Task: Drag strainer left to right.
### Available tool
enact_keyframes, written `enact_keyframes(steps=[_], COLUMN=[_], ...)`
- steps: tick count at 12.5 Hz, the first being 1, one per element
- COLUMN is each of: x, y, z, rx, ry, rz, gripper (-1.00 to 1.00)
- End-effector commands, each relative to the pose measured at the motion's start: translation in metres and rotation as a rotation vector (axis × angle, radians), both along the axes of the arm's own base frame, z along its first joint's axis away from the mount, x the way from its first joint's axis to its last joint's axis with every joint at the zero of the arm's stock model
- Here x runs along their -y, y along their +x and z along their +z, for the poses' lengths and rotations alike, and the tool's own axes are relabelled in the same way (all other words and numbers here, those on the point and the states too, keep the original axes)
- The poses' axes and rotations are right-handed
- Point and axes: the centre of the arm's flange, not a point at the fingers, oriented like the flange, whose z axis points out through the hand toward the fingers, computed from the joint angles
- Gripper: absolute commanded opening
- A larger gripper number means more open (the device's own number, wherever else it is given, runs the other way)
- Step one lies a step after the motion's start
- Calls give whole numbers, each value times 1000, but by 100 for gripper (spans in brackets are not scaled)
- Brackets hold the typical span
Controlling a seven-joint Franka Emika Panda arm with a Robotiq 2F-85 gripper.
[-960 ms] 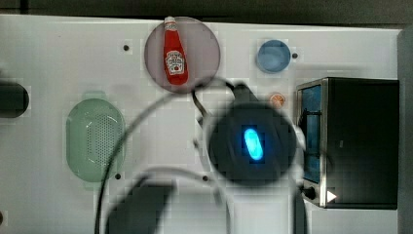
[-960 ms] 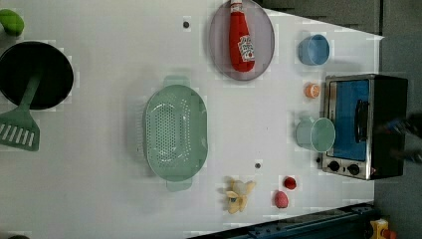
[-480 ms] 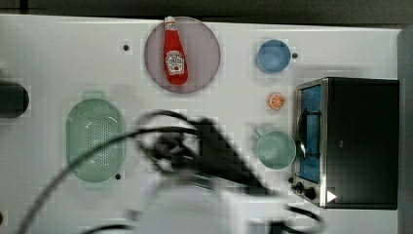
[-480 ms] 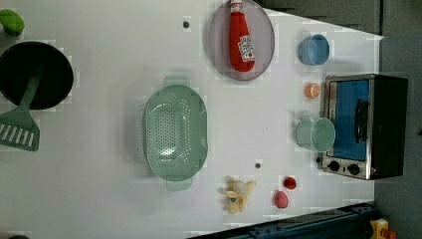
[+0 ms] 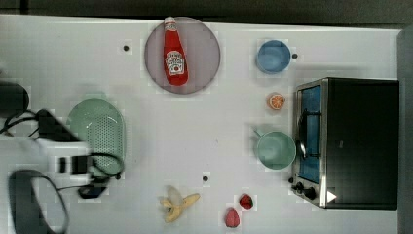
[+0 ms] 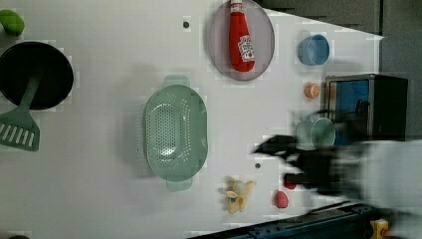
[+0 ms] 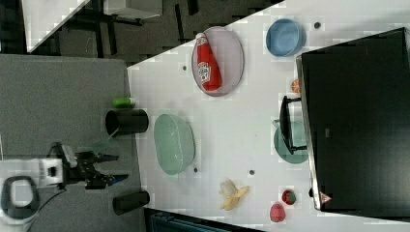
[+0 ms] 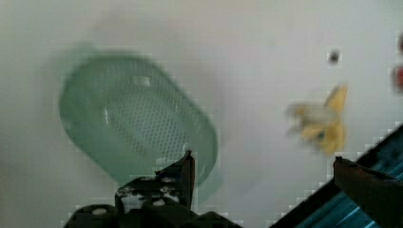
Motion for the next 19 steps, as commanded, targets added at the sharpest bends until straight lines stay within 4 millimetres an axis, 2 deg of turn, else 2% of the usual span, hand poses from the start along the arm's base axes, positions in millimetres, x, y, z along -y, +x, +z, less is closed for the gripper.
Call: enact_keyframes(steps=[1,4,7,11,14,19], x=[-27,-51,-54,-54,-51,-29], y=[5,12,21,27,27,21], z=[-33,-89,-149,-222,-260,-302], rx=[51,11,-28,-55,-72,-50], ry=[8,26,12,32,72,64], rz=[-343,-585,-781,-786,-801,-799], gripper=[100,100,100,100,100,100])
